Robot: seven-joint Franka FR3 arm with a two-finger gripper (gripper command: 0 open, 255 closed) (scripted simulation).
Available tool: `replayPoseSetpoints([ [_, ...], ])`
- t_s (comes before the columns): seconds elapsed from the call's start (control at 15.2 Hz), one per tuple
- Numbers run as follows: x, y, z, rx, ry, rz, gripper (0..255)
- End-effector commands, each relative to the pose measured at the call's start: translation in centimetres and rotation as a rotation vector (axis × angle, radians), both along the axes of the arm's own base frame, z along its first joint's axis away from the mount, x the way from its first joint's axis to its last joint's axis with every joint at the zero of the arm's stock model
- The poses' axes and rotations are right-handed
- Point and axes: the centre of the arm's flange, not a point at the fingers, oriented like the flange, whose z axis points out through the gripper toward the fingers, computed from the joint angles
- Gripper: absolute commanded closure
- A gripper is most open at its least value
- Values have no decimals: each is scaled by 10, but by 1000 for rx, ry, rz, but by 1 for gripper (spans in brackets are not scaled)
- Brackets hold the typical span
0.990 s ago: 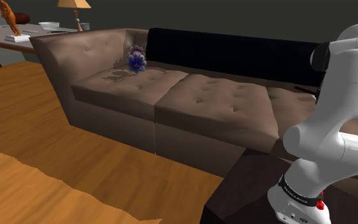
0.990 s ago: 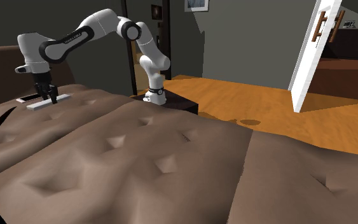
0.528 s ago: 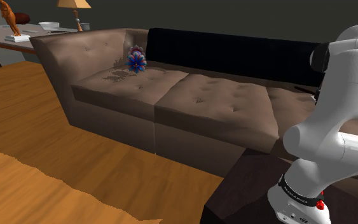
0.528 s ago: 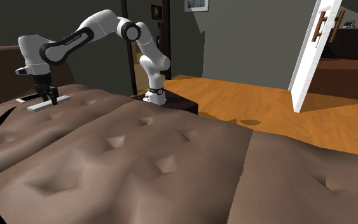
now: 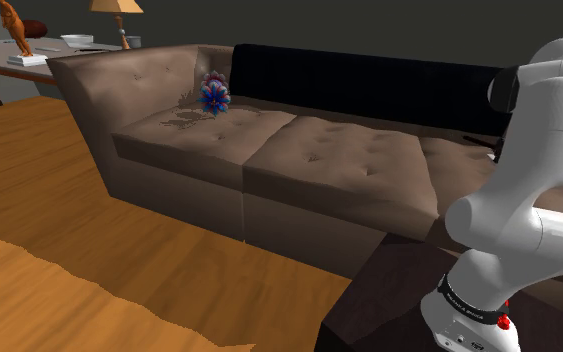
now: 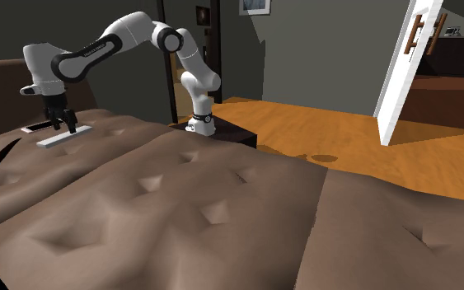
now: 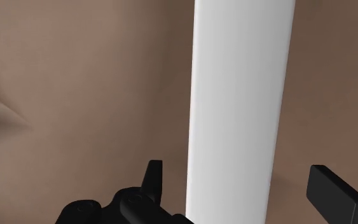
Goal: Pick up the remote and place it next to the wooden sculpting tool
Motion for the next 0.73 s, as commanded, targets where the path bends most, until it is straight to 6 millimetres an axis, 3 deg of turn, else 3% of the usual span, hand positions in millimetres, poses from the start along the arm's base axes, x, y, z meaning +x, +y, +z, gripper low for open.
replayPoseSetpoints([
  [0.0, 0, 0, 20, 0, 0, 0, 0],
  [0.13, 0, 0, 44, 0, 0, 0, 0],
  [0.66, 0, 0, 44, 0, 0, 0, 0],
])
